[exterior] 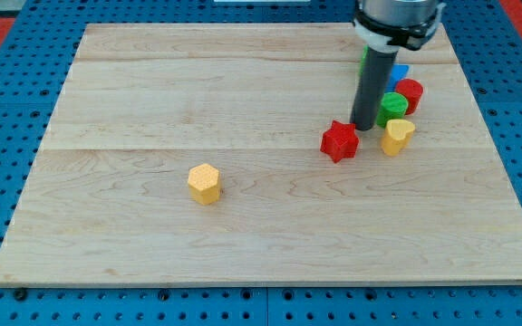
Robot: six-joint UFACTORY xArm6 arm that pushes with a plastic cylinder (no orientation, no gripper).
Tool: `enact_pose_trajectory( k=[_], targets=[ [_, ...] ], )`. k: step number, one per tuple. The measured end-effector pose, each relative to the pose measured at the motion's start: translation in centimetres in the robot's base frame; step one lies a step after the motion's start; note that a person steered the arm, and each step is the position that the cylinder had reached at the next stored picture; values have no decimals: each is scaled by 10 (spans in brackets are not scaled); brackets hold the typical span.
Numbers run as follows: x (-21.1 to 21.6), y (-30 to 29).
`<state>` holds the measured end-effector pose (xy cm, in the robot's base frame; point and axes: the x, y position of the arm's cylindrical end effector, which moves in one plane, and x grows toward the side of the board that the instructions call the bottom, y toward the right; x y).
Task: Push the red star slightly to the right
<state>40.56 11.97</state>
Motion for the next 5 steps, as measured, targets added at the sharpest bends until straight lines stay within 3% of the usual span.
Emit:
enact_pose_trajectory(
  k=[2,3,5],
  targets=[
    [-4,-86],
    [29,-85],
    [76,-11]
  ],
)
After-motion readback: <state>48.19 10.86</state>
